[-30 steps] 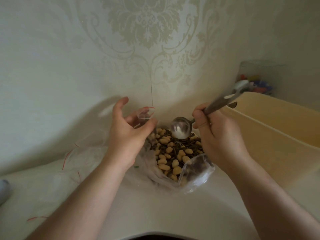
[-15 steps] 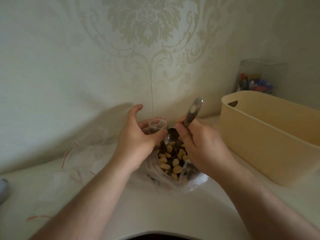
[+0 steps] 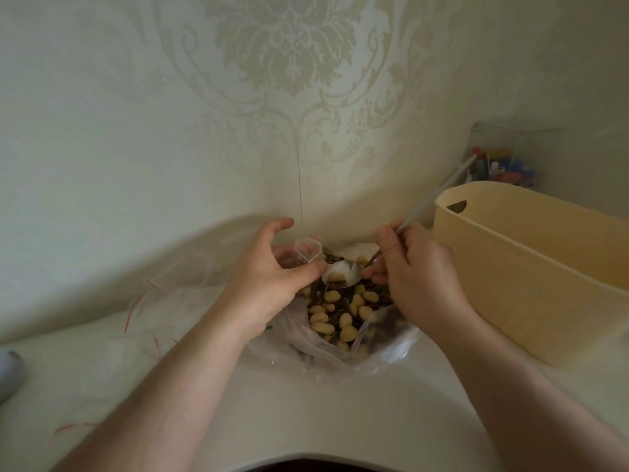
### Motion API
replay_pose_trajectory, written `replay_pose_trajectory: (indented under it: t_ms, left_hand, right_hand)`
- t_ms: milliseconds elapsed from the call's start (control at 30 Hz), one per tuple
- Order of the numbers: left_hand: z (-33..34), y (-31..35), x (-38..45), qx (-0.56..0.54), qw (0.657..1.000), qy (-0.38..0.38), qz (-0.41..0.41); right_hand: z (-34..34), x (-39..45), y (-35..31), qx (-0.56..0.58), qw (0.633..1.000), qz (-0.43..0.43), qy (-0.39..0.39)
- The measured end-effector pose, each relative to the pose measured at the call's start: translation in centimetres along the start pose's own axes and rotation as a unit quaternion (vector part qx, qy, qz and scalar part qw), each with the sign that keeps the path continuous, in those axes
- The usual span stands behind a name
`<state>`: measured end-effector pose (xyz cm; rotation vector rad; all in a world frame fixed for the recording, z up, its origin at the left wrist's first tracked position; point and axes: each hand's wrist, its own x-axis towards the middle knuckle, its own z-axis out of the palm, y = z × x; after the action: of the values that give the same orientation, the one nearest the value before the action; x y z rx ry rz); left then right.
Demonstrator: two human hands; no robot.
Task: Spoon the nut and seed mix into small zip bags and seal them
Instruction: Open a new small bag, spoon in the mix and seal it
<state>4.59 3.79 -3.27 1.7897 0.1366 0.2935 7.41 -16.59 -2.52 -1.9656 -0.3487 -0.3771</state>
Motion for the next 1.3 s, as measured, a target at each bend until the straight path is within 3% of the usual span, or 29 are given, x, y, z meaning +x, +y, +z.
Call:
replay_pose_trajectory:
  t_ms: [200, 500, 633, 800, 1033, 1133, 1233, 1300]
  left_hand:
    - [-0.1, -0.2, 0.2, -0.024, 1.0, -0.006, -0.006]
    - [0.3, -0.1, -0.1, 0.021, 0.999, -0.007, 0.037]
    - [0.9, -0.2, -0.4, 0.086, 0.992, 0.019, 0.087]
    - [1.1, -0.2, -0.6, 0.093, 0.99, 0.034, 0.101]
    - [1.2, -0.1, -0.6, 0.071, 0.991, 0.041, 0.101]
    - [0.9, 0.1, -0.6, 0.053, 0.994, 0.043, 0.082]
    - [0.7, 0.4, -0.6, -0.015, 0.998, 0.028, 0.051]
    - [0.6, 0.4, -0.3, -0.055, 0.997, 0.033, 0.034]
  right_hand:
    - [-0.8, 0.4, -0.3, 0.042, 0.998, 0.008, 0.045]
    - [-1.6, -0.1, -2.2, 0.081, 0.987, -0.078, 0.113]
    - [-0.7, -0.7, -2.5, 0.04, 0.978, -0.172, 0.109]
    - [-0.1, -0.6, -1.8, -0.05, 0.949, -0.3, 0.081]
    - [-0.4, -0.3, -0.9, -0.089, 0.936, -0.326, 0.097]
    - [-1.1, 0.3, -0.4, -0.106, 0.938, -0.323, 0.069]
    - [-2.3, 0.8, 1.1, -0.132, 0.95, -0.282, -0.027]
    - [-2.5, 1.2, 2.2, -0.183, 0.934, -0.286, -0.109]
